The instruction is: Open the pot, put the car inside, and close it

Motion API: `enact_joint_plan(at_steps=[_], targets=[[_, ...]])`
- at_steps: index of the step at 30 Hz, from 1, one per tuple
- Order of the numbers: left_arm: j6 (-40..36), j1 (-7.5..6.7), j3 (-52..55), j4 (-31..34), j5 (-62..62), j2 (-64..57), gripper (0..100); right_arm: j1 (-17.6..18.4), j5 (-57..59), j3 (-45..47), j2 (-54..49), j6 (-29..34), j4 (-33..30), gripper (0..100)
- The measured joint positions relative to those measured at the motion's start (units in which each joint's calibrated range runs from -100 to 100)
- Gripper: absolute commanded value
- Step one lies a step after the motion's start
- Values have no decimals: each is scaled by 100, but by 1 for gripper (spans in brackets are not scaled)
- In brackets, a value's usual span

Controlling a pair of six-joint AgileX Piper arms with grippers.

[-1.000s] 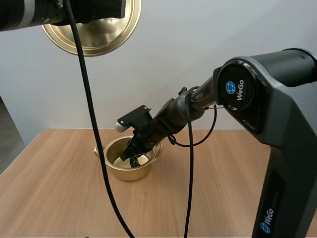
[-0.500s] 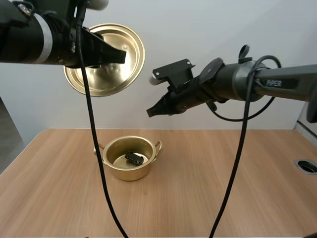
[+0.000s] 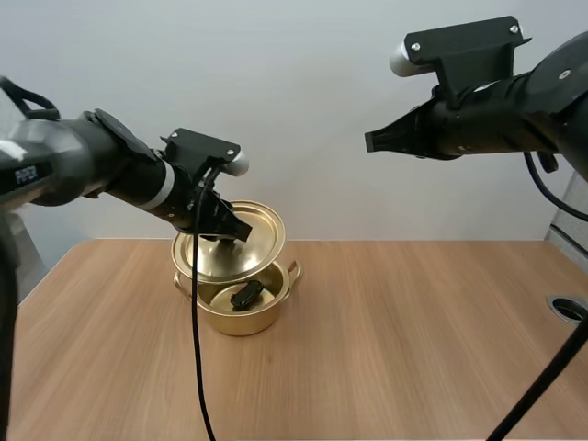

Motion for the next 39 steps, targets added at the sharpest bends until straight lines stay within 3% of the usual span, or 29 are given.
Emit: enact_joint_plan(at_steps=[7,21,24,26,29,30,33,39], targets=[[-316,-466,0,500,-1076,873,0,0,112,290,-171,79,-39,0],[-408,-492,0,841,-1606,1814,1,0,-256,696,-171,29,-38,0],[-340,-492,0,873,-1612,1884,22,0,-256,696,-171,7,-38,0],[-340,-492,0,883,-1612,1926,46,0,-256,696,-171,7,-38,0],[-340,-492,0,899,-1637,1906,95,0,-256,696,-171,7,-38,0],[-350,-492,0,919,-1617,1881,100,0,-256,696,-171,7,-38,0],[-477,-474,-13,931,-1607,1724,100,0,-256,696,-171,7,-91,0],[-428,-284,-22,591,-2326,887,100,0,-378,696,-171,-7,-134,0]])
